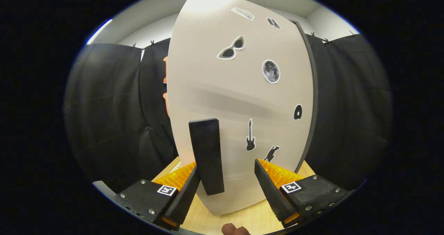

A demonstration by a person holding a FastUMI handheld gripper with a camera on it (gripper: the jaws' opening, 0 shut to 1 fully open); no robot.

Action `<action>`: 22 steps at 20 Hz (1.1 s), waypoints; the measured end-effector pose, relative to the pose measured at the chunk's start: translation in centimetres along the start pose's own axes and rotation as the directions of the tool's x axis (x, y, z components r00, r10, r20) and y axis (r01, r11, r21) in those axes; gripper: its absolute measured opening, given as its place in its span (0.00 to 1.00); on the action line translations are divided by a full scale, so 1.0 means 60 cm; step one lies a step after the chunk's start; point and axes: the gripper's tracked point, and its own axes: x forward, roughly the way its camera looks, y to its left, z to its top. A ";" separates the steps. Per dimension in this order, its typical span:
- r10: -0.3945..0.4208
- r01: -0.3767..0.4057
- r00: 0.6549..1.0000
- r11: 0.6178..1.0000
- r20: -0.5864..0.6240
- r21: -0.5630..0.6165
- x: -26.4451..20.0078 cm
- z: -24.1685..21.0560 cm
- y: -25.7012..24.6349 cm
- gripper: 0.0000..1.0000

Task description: Open the shoe cabinet door, grab the shoes and put them into the shoe cabinet, then close the shoe cabinet door.

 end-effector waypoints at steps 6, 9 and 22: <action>0.015 -0.016 1.000 1.000 -0.016 -0.020 0.042 0.004 0.020 0.94; 0.000 0.000 1.000 1.000 0.000 -0.013 0.075 0.009 0.028 0.94; -0.064 0.067 0.997 0.995 0.035 -0.076 0.155 0.027 0.041 0.95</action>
